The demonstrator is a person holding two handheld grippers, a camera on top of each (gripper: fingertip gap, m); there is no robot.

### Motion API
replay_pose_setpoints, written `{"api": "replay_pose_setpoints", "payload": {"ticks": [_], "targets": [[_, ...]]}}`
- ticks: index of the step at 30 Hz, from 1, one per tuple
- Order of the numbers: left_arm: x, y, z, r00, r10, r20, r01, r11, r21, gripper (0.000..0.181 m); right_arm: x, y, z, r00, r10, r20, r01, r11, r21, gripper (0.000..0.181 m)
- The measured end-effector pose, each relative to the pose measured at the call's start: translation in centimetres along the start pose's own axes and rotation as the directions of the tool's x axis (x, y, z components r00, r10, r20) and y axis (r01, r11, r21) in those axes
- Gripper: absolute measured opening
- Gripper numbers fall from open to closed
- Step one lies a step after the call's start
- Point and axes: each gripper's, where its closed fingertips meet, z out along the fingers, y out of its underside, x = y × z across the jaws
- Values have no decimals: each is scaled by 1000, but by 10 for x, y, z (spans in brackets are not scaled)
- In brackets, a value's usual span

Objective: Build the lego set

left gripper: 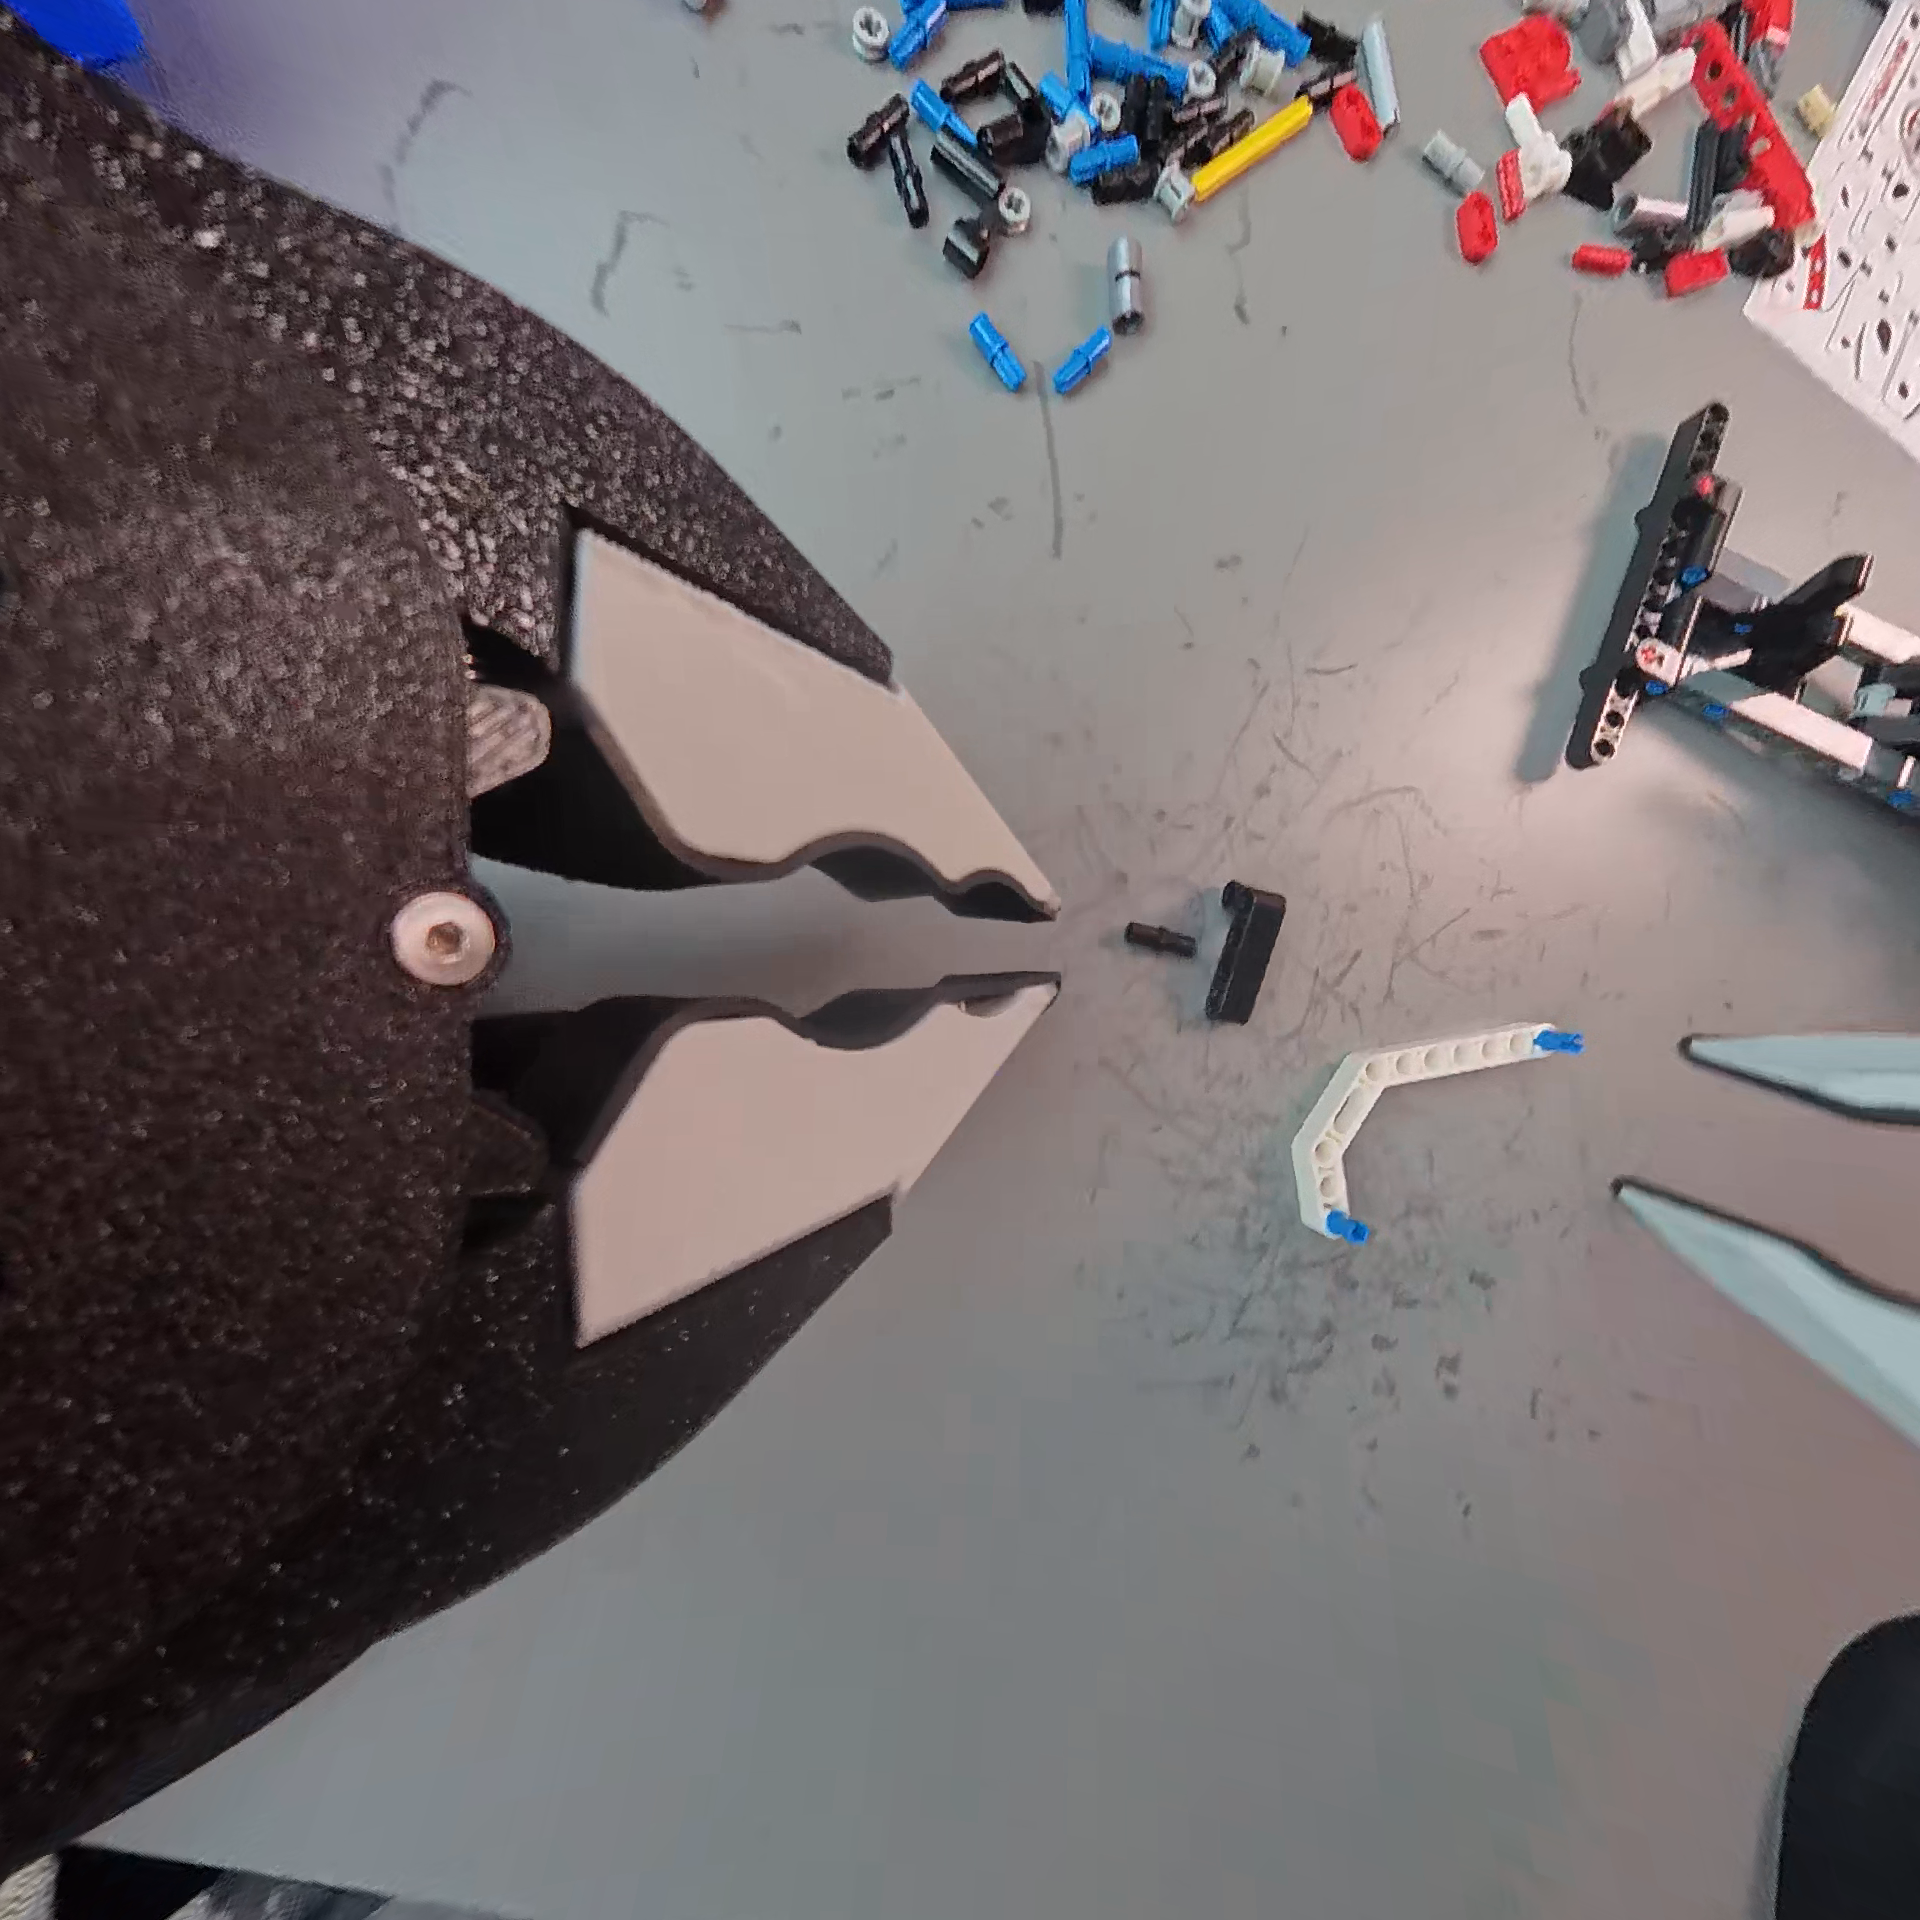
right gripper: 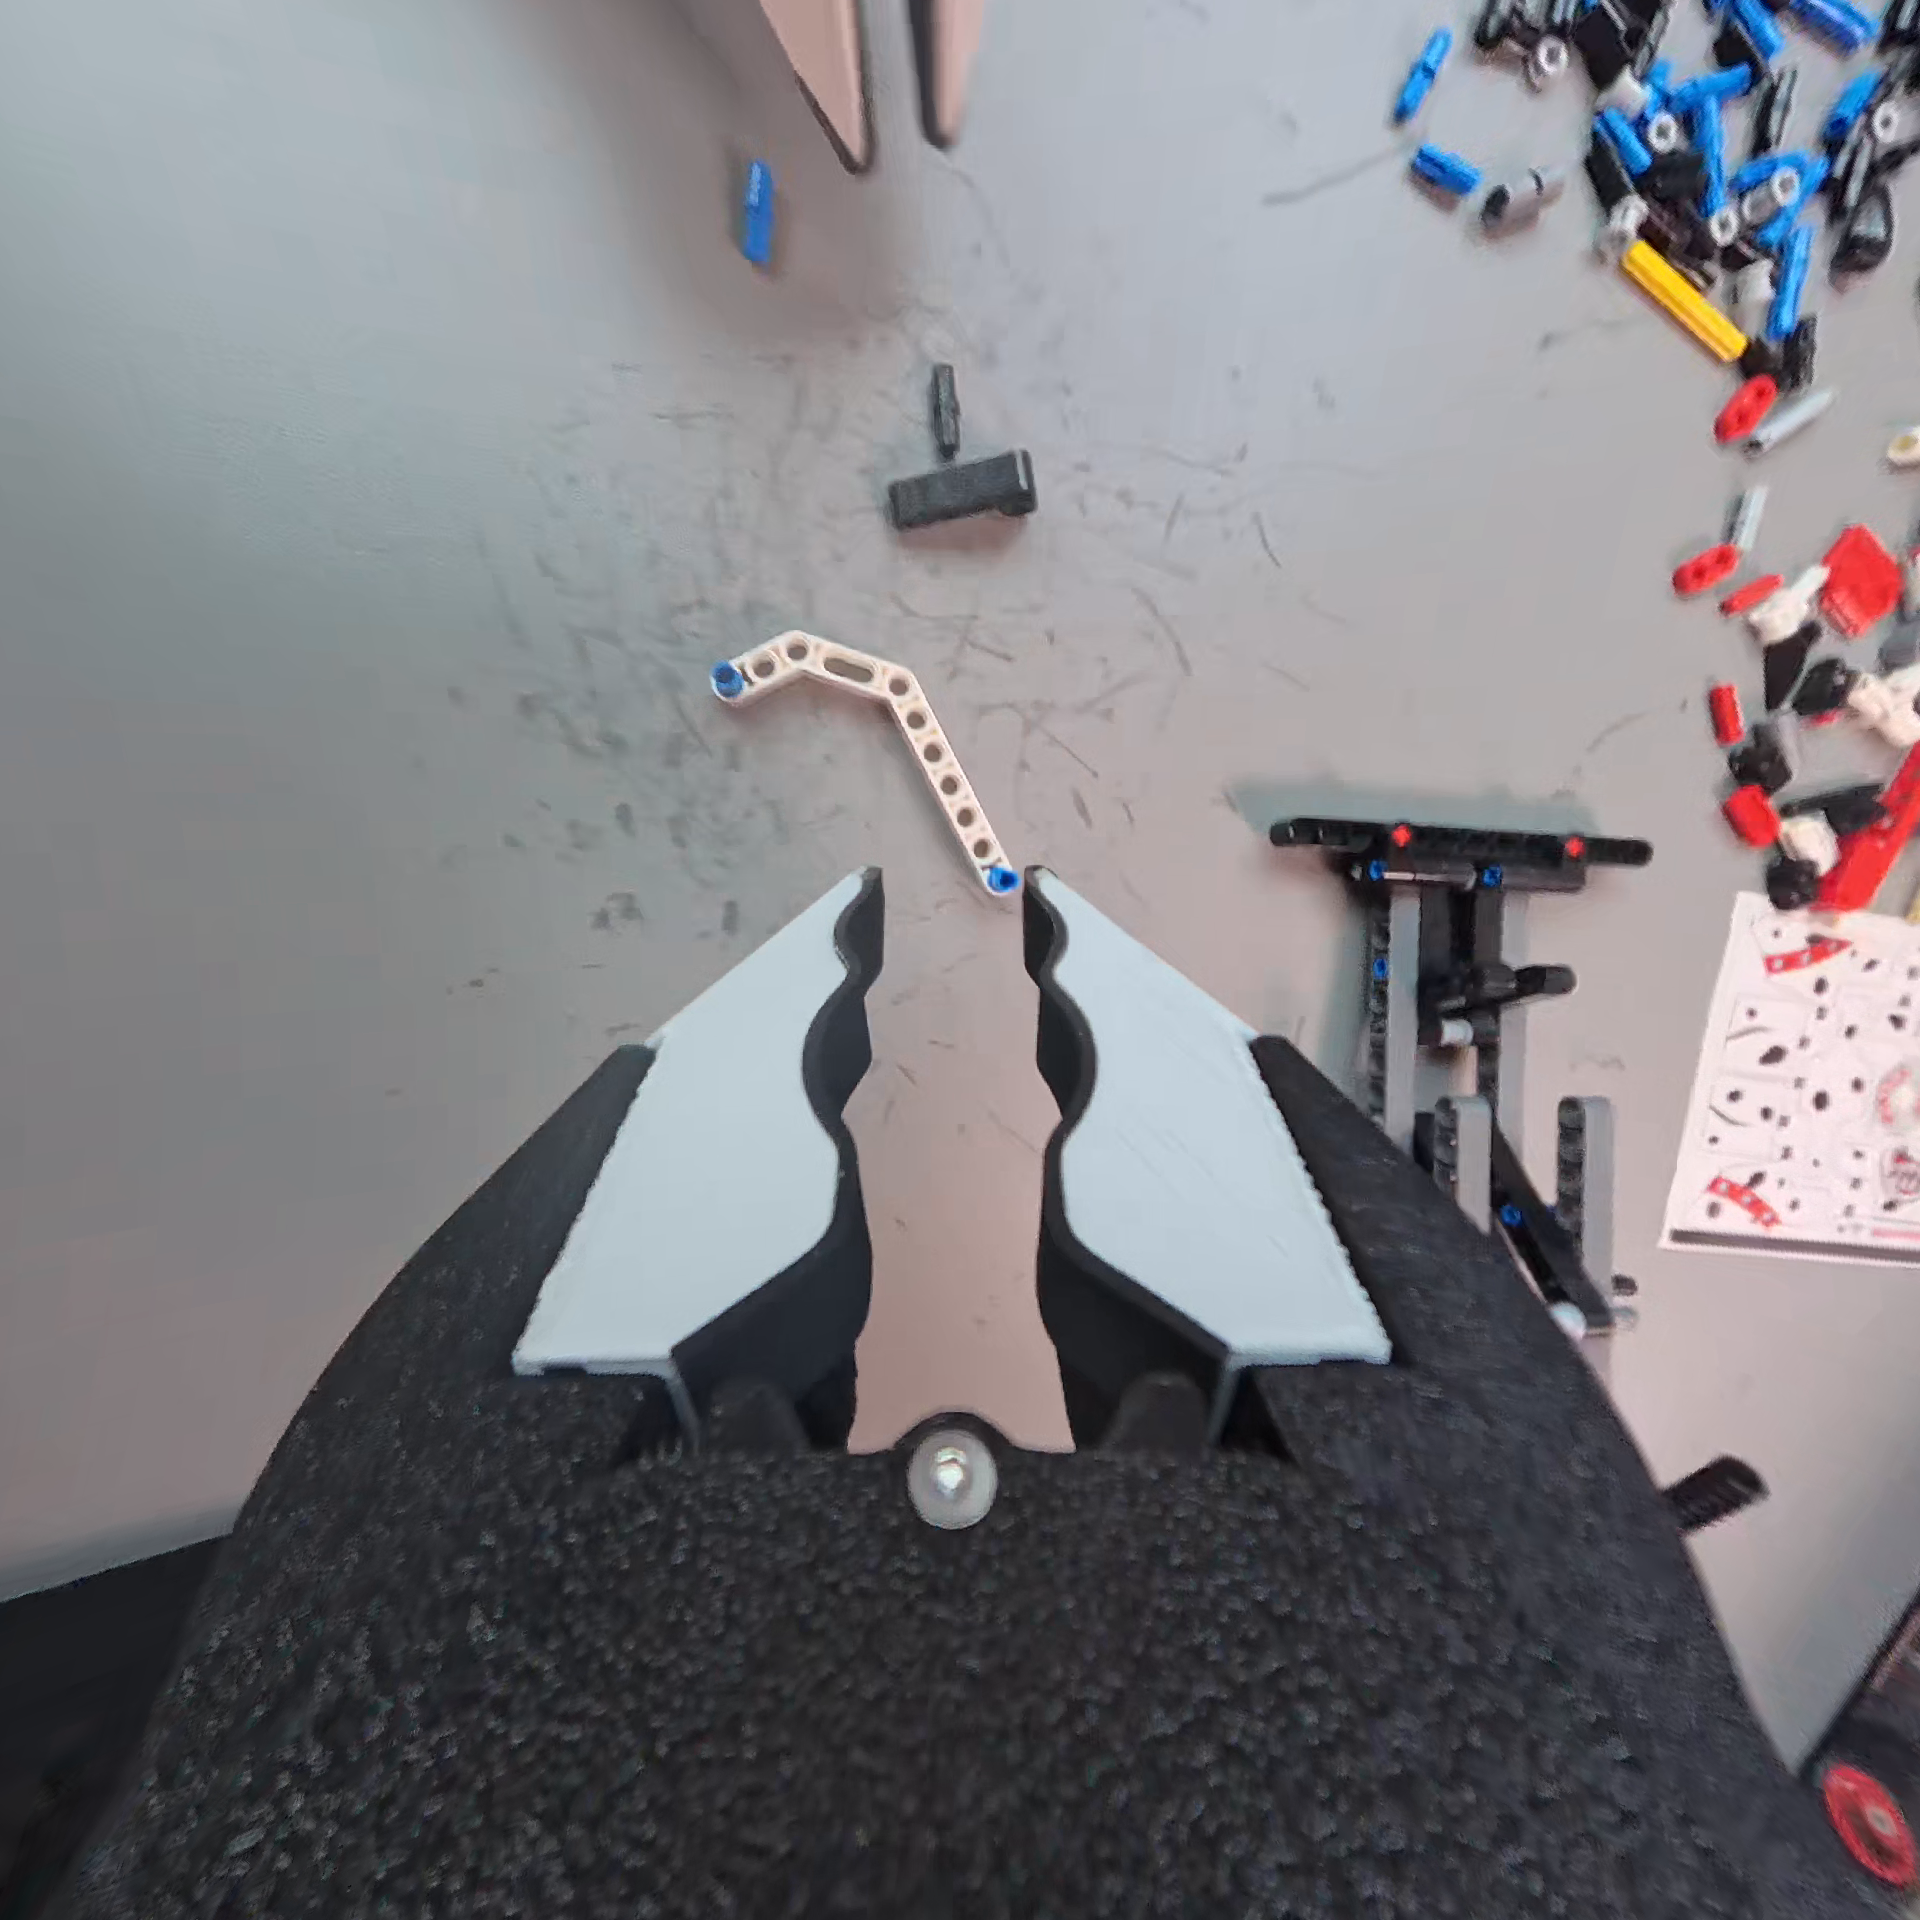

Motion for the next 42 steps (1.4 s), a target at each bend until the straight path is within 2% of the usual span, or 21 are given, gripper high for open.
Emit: {"api": "replay_pose_setpoints", "payload": {"ticks": [5,12,21,24,27,33,37,42], "targets": [[14,17,-3,994,49,-99,-54,997,-47,15,9,19,15,993,114,14,-115,988,105,30],[22,26,6,987,75,-140,-89,991,-99,11,13,16,27,993,107,54,-114,982,150,34],[25,25,7,985,87,-151,-102,990,-93,5,9,17,32,992,83,95,-96,985,144,18],[25,14,6,986,68,-154,-74,997,-36,5,6,17,31,992,79,102,-94,983,156,12],[20,-8,2,989,23,-143,-12,997,79,5,6,17,31,992,78,103,-95,981,167,11],[22,-49,-12,973,-76,-218,142,940,310,5,11,16,27,994,86,70,-98,975,201,17],[20,-68,-21,941,-148,-306,270,871,409,5,23,1,5,992,123,2,-116,928,355,20],[14,-81,-27,880,-233,-413,418,792,445,5,24,-26,-23,984,152,-97,-70,817,573,22]]}}
